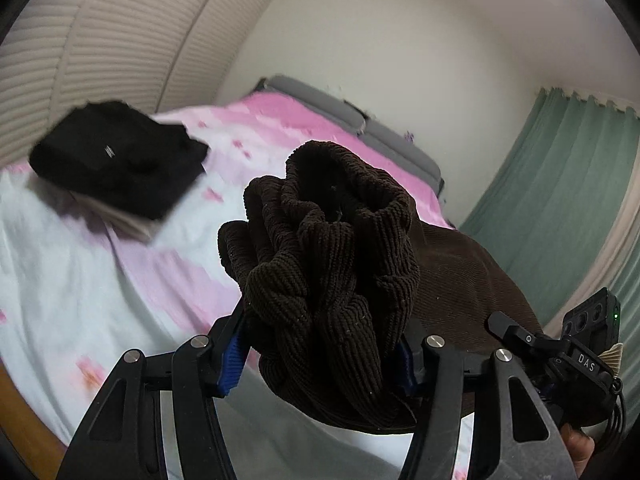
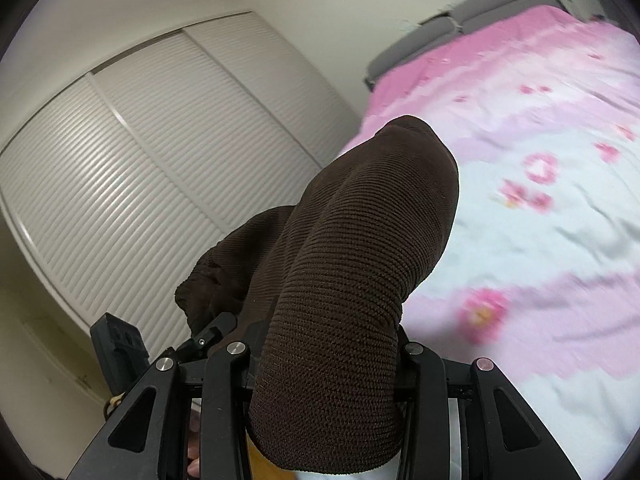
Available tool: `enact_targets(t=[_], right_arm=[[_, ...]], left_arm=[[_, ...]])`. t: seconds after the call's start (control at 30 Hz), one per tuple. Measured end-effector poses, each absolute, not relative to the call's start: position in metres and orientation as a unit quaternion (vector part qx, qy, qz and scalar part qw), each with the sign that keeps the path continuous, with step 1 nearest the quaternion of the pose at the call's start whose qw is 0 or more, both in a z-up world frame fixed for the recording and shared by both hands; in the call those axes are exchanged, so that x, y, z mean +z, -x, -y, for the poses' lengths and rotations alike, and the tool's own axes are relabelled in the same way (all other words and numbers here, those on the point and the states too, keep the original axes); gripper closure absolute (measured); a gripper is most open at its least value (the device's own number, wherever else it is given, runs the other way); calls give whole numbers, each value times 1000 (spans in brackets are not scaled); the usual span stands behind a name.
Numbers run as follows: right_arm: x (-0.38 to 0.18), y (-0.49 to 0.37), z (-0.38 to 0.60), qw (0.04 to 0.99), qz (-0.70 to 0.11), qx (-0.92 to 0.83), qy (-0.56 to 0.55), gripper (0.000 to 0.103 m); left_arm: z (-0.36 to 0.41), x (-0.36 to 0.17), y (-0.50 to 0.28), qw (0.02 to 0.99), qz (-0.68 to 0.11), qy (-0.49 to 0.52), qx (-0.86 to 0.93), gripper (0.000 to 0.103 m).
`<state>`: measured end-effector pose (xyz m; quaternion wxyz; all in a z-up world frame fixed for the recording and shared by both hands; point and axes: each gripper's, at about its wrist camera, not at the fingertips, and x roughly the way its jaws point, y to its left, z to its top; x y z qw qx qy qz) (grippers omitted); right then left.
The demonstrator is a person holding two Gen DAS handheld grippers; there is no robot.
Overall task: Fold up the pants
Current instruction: 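Carry the bundle with both tools onto the black garment stack and release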
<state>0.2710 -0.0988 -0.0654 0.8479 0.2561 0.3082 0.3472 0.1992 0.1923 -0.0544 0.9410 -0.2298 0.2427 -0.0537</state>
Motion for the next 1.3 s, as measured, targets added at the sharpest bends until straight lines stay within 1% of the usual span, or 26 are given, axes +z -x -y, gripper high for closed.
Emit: enact_targets(t=[0.2, 0.43, 0.6, 0.7, 0.8, 0.83, 1.03, 1.13, 1.2, 1.3], right_arm=[[-39, -316, 13, 834, -294, 390, -255, 64], [-19, -389, -108, 810, -276, 441, -272, 64], [-21, -442, -196, 796, -275, 462, -278, 64], [-38, -473, -235, 789, -286, 464, -284, 64], [-64, -493, -263, 787, -303, 457, -282, 64], [-66, -506, -285, 788, -309, 453, -281, 64], [-135, -537, -300, 785, -358, 418, -283, 63], [-152, -538, -302, 789, -363, 413, -274, 60], [-163, -542, -302, 783, -373, 410, -285, 54], [-165, -538, -301, 785, -370, 405, -286, 51]], left_arm=[[-275, -22, -219, 949, -216, 229, -22, 44], [-397, 21, -264, 961, -170, 215, 31, 44], [-473, 27, -302, 961, -155, 222, 62, 44], [-517, 14, -334, 958, -156, 231, 73, 43], [-543, -7, -354, 955, -165, 235, 79, 43], [-552, -18, -363, 952, -170, 240, 81, 43], [-576, -96, -404, 932, -227, 269, 90, 42], [-581, -120, -409, 928, -229, 278, 90, 37], [-577, -127, -408, 931, -225, 274, 94, 36], [-570, -131, -406, 936, -220, 254, 103, 33]])
